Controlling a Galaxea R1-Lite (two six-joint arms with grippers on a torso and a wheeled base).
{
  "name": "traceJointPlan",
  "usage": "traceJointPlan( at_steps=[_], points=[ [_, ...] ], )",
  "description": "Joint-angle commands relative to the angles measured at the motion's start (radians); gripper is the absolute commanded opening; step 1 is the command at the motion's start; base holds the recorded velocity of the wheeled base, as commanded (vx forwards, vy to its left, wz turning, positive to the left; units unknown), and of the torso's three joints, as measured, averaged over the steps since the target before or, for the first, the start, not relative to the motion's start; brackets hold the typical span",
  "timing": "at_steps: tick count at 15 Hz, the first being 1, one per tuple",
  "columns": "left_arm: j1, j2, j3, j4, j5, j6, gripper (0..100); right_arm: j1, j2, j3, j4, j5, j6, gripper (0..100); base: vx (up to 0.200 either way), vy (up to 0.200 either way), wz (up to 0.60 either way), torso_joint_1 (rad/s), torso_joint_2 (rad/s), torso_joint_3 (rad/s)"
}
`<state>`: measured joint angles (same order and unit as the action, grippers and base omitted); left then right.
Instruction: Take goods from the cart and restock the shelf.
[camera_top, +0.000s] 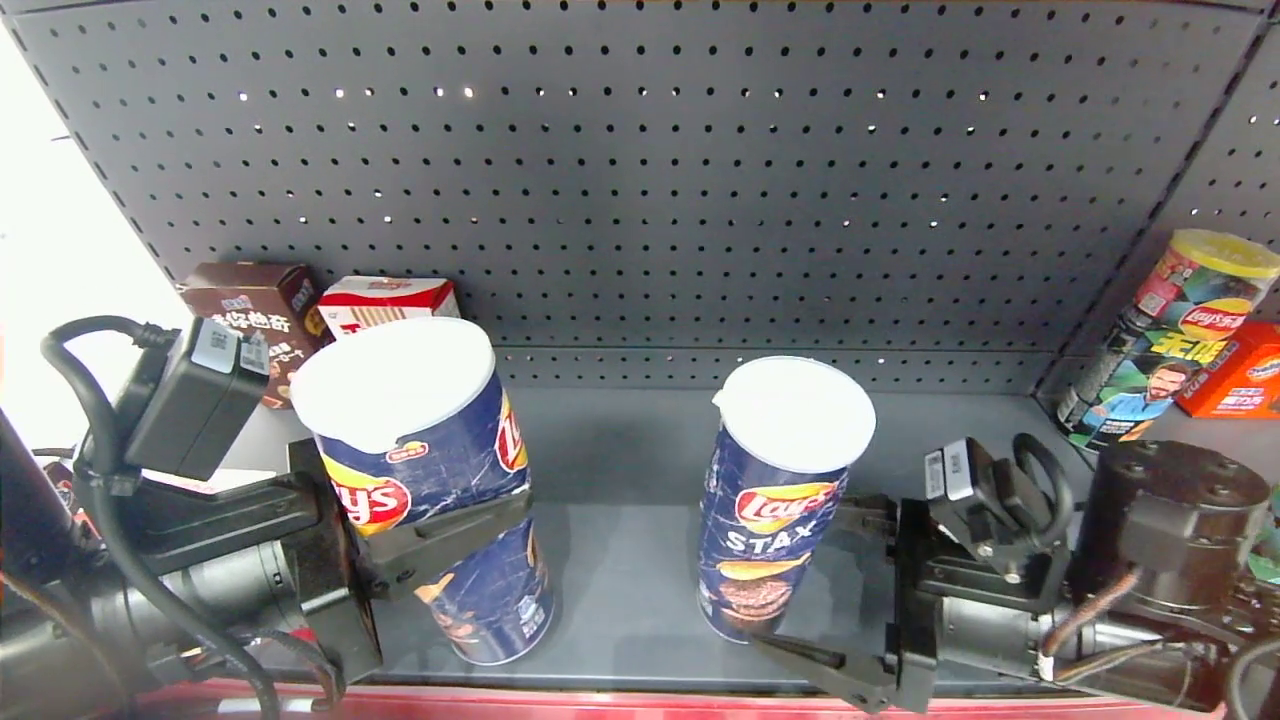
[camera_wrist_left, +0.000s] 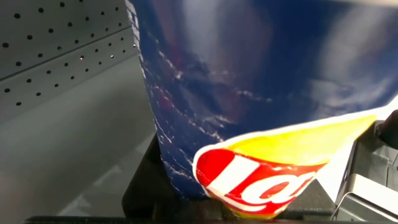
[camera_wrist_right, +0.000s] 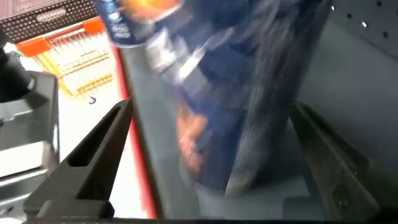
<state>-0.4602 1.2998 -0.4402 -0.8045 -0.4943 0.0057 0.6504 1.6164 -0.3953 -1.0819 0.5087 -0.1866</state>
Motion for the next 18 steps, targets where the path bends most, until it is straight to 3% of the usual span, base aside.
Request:
traceJointPlan(
  at_steps=[1, 8, 10, 11, 15, 18],
  points=[
    [0.0, -0.001, 0.0, -0.001, 0.0, 0.0, 0, -0.015, -0.102, 0.075, 0.0, 0.004, -0.001, 100, 0.0, 0.0, 0.0, 0.0, 0.0, 0.0],
    [-0.002, -0.017, 0.026, 0.001, 0.0, 0.002, 0, -0.057, -0.322, 0.102, 0.062, -0.007, -0.004, 100, 0.0, 0.0, 0.0, 0.0, 0.0, 0.0],
    [-0.002, -0.025, 0.037, -0.001, 0.0, 0.002, 0, -0.069, -0.429, 0.105, 0.154, -0.078, -0.004, 100, 0.0, 0.0, 0.0, 0.0, 0.0, 0.0],
    [-0.002, -0.034, 0.035, 0.001, 0.0, 0.002, 0, -0.069, -0.533, 0.13, 0.231, -0.182, -0.004, 100, 0.0, 0.0, 0.0, 0.0, 0.0, 0.0],
    [-0.003, -0.04, 0.028, 0.001, 0.0, 0.003, 0, -0.068, -0.856, 0.256, 0.453, -0.361, 0.001, 100, 0.0, 0.0, 0.0, 0.0, 0.0, 0.0],
    [-0.009, -0.042, 0.021, -0.001, -0.001, 0.005, 0, -0.069, -1.13, 0.279, 0.72, -0.475, 0.013, 100, 0.0, 0.0, 0.0, 0.0, 0.0, 0.0]
  ],
)
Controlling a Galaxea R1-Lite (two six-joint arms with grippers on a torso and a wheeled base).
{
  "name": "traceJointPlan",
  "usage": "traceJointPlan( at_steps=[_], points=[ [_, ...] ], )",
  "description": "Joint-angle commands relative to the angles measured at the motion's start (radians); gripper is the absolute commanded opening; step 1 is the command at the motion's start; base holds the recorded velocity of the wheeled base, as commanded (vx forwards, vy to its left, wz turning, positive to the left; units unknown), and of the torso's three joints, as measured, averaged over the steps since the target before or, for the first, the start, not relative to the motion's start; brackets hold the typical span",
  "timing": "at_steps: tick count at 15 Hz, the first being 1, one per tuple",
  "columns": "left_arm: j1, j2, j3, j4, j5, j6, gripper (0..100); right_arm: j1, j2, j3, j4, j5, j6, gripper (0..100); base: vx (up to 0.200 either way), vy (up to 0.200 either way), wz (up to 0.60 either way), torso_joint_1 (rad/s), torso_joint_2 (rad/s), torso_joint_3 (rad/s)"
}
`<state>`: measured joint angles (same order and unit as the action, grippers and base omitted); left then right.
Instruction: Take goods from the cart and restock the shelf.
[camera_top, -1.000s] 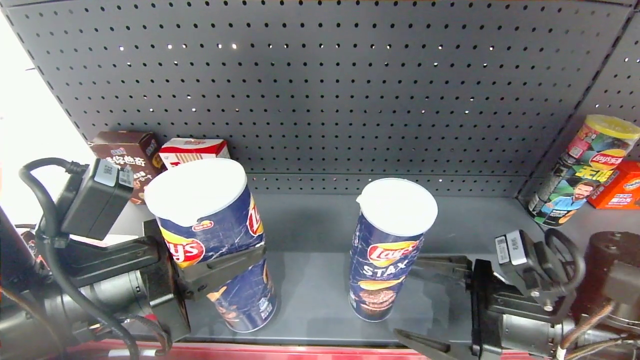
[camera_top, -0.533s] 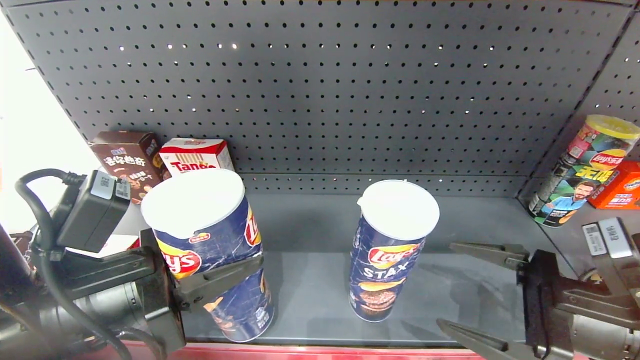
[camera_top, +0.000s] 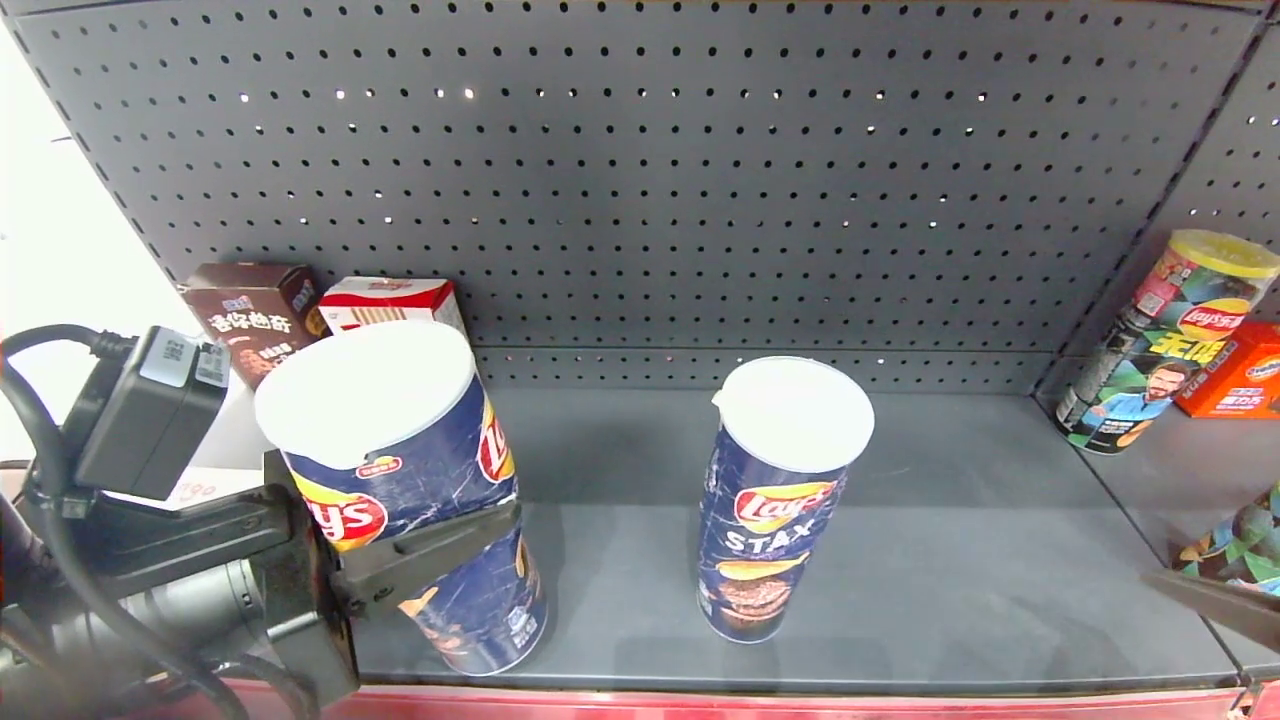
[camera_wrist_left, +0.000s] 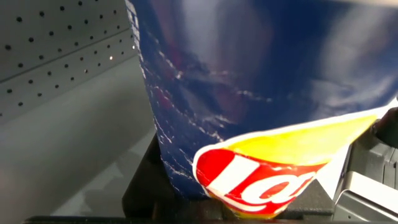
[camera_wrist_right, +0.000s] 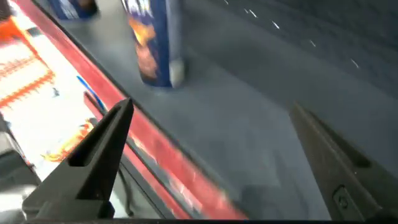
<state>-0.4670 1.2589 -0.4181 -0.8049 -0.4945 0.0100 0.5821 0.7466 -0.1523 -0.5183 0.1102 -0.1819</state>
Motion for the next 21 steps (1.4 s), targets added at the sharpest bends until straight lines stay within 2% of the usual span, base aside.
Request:
traceJointPlan(
  at_steps=[1, 2, 4, 7, 9, 13, 14, 16, 17, 18, 19, 20, 21],
  points=[
    [-0.002, -0.004, 0.001, 0.0, -0.001, 0.002, 0, -0.002, -0.357, 0.036, 0.258, -0.099, 0.025, 100, 0.0, 0.0, 0.0, 0.0, 0.0, 0.0],
    [-0.004, -0.009, -0.001, 0.0, -0.001, 0.002, 0, -0.007, -0.446, 0.036, 0.353, -0.122, 0.039, 100, 0.0, 0.0, 0.0, 0.0, 0.0, 0.0],
    [-0.004, -0.018, -0.002, 0.0, -0.001, 0.002, 0, -0.033, -0.549, 0.036, 0.449, -0.153, 0.064, 100, 0.0, 0.0, 0.0, 0.0, 0.0, 0.0],
    [-0.01, -0.026, -0.001, 0.0, -0.003, 0.002, 0, -0.15, -0.747, 0.096, 0.574, -0.165, 0.101, 100, 0.0, 0.0, 0.0, 0.0, 0.0, 0.0],
    [-0.025, -0.026, -0.007, 0.0, -0.001, 0.002, 0, -0.157, -0.747, 0.108, 0.561, -0.257, 0.18, 100, 0.0, 0.0, 0.0, 0.0, 0.0, 0.0],
    [-0.025, -0.027, -0.013, 0.001, -0.001, 0.002, 0, -0.159, -0.747, 0.114, 0.547, -0.303, 0.164, 100, 0.0, 0.0, 0.0, 0.0, 0.0, 0.0],
    [-0.027, -0.027, -0.013, 0.001, -0.003, 0.002, 0, -0.157, -0.747, 0.117, 0.54, -0.268, 0.098, 100, 0.0, 0.0, 0.0, 0.0, 0.0, 0.0],
    [-0.028, -0.027, -0.013, 0.001, -0.003, 0.002, 0, -0.157, -0.747, 0.126, 0.515, -0.001, 0.048, 100, 0.0, 0.0, 0.0, 0.0, 0.0, 0.0],
    [-0.028, -0.027, -0.013, 0.001, -0.003, 0.004, 0, -0.157, -0.747, 0.128, 0.515, 0.065, 0.055, 100, 0.0, 0.0, 0.0, 0.0, 0.0, 0.0],
    [-0.028, -0.027, -0.013, 0.001, -0.003, 0.002, 0, -0.166, -0.747, 0.128, 0.514, -0.006, 0.084, 100, 0.0, 0.0, 0.0, 0.0, 0.0, 0.0],
    [-0.028, -0.027, -0.011, 0.001, -0.003, 0.002, 0, -0.168, -0.747, 0.146, 0.514, -0.162, 0.154, 100, 0.0, 0.0, 0.0, 0.0, 0.0, 0.0],
    [-0.028, -0.03, -0.007, 0.003, -0.003, 0.002, 0, -0.168, -0.747, 0.152, 0.517, -0.216, 0.191, 100, 0.0, 0.0, 0.0, 0.0, 0.0, 0.0],
    [-0.028, -0.036, -0.004, 0.004, -0.003, 0.002, 0, -0.168, -0.747, 0.152, 0.515, -0.173, 0.154, 100, 0.0, 0.0, 0.0, 0.0, 0.0, 0.0]
  ],
)
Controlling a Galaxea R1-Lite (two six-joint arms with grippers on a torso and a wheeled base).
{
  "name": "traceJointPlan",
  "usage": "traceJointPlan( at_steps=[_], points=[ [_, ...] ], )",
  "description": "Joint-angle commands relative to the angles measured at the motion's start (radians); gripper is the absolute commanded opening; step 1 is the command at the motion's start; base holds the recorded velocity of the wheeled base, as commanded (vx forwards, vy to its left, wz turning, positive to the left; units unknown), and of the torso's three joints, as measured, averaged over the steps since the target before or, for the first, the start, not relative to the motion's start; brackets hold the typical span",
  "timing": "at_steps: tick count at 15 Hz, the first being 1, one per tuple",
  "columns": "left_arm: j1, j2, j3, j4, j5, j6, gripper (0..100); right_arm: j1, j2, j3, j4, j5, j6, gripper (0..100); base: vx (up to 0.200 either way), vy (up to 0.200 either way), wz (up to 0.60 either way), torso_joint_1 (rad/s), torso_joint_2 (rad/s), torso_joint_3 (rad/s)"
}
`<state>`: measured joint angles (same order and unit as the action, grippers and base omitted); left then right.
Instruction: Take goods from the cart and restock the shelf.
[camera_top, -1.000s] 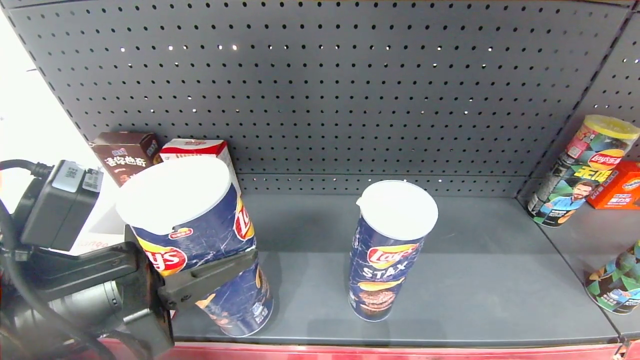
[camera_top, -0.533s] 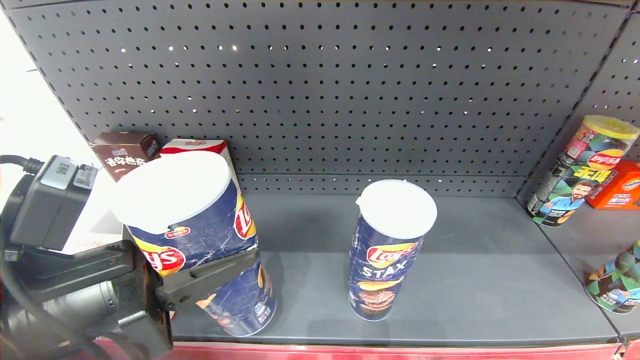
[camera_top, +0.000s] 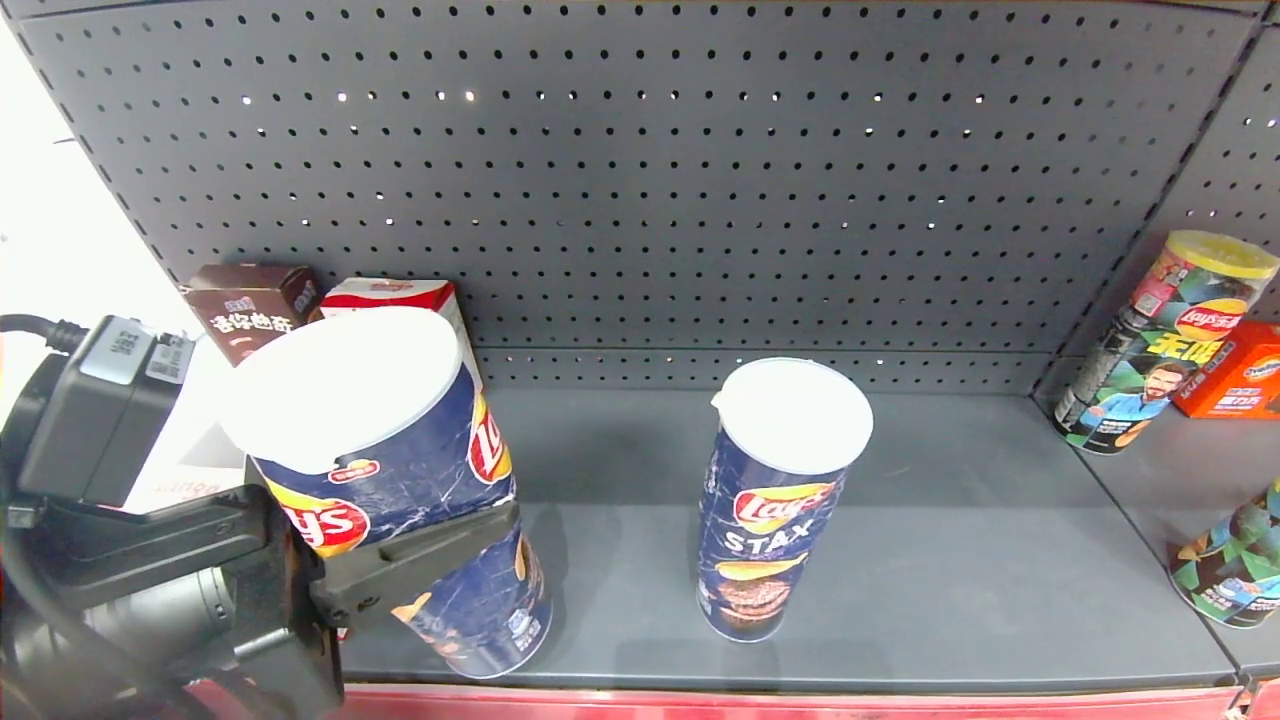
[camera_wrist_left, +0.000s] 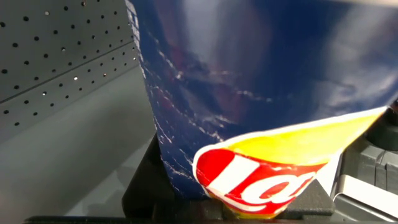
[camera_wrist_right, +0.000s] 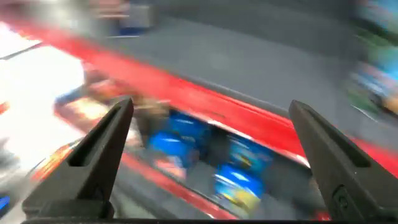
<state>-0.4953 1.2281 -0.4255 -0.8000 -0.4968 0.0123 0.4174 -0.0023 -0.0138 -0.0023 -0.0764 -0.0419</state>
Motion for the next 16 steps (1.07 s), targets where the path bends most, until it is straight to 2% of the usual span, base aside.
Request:
traceJointPlan(
  at_steps=[1, 7, 16],
  points=[
    [0.0, -0.007, 0.001, 0.002, 0.0, 0.0, 0, 0.006, 0.002, 0.014, -0.001, 0.024, 0.007, 100, 0.0, 0.0, 0.0, 0.0, 0.0, 0.0],
    [-0.002, -0.007, -0.027, 0.004, -0.003, 0.0, 0, 0.007, 0.002, 0.014, -0.001, 0.02, 0.034, 100, 0.0, 0.0, 0.0, 0.0, 0.0, 0.0],
    [0.001, 0.087, -0.197, 0.036, -0.005, -0.008, 0, 0.007, 0.002, 0.014, -0.001, 0.02, 0.034, 100, 0.0, 0.0, 0.0, 0.0, 0.0, 0.0]
  ],
)
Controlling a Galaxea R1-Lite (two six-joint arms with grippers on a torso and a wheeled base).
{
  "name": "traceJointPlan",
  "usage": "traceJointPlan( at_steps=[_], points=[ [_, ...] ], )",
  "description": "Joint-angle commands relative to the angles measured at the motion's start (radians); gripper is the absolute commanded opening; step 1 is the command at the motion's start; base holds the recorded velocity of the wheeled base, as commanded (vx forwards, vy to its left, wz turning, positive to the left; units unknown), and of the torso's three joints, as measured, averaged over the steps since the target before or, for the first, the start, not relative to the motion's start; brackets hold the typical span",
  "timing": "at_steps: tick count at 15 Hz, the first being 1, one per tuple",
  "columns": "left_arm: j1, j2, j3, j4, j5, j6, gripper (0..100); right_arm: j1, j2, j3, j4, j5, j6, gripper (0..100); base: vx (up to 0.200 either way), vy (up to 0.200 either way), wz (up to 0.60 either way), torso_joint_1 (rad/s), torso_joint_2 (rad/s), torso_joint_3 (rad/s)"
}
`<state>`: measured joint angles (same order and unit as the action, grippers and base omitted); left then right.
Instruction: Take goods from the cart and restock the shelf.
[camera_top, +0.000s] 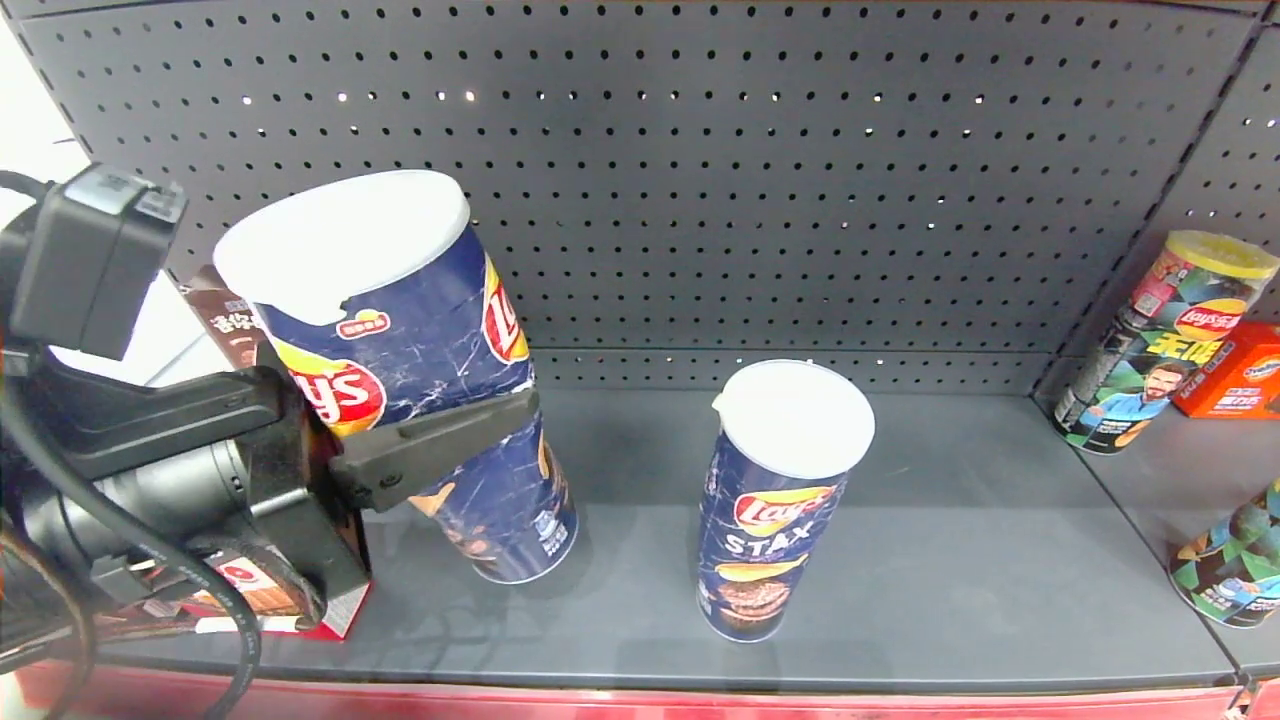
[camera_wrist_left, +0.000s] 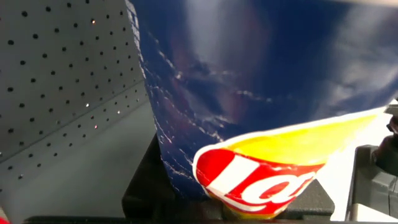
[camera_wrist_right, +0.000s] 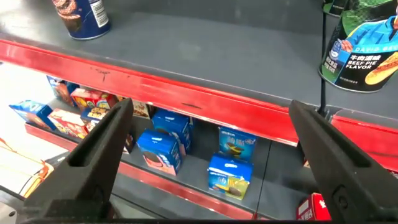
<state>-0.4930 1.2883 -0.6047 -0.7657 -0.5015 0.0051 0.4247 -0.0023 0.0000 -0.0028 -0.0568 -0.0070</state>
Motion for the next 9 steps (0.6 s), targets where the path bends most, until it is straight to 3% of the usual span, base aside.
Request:
traceJointPlan(
  at_steps=[1, 5, 6, 7, 9],
  points=[
    [0.005, 0.026, -0.029, 0.048, -0.003, -0.001, 0, 0.0, 0.002, 0.0, 0.0, 0.0, -0.001, 100, 0.0, 0.0, 0.0, 0.0, 0.0, 0.0],
    [-0.002, 0.062, -0.119, 0.08, -0.065, -0.025, 0, 0.0, 0.002, 0.0, 0.0, 0.0, -0.001, 100, 0.0, 0.0, 0.0, 0.0, 0.0, 0.0],
    [-0.032, 0.095, -0.153, 0.065, -0.069, -0.071, 0, 0.0, 0.002, 0.0, 0.0, 0.0, -0.001, 100, 0.0, 0.0, 0.0, 0.0, 0.0, 0.0],
    [-0.036, 0.112, -0.168, 0.052, -0.074, -0.089, 0, 0.0, 0.002, 0.0, 0.0, 0.0, -0.001, 100, 0.0, 0.0, 0.0, 0.0, 0.0, 0.0],
    [-0.052, 0.144, -0.179, 0.057, -0.074, -0.088, 0, 0.0, 0.002, 0.0, 0.0, 0.0, -0.001, 100, 0.0, 0.0, 0.0, 0.0, 0.0, 0.0]
  ],
)
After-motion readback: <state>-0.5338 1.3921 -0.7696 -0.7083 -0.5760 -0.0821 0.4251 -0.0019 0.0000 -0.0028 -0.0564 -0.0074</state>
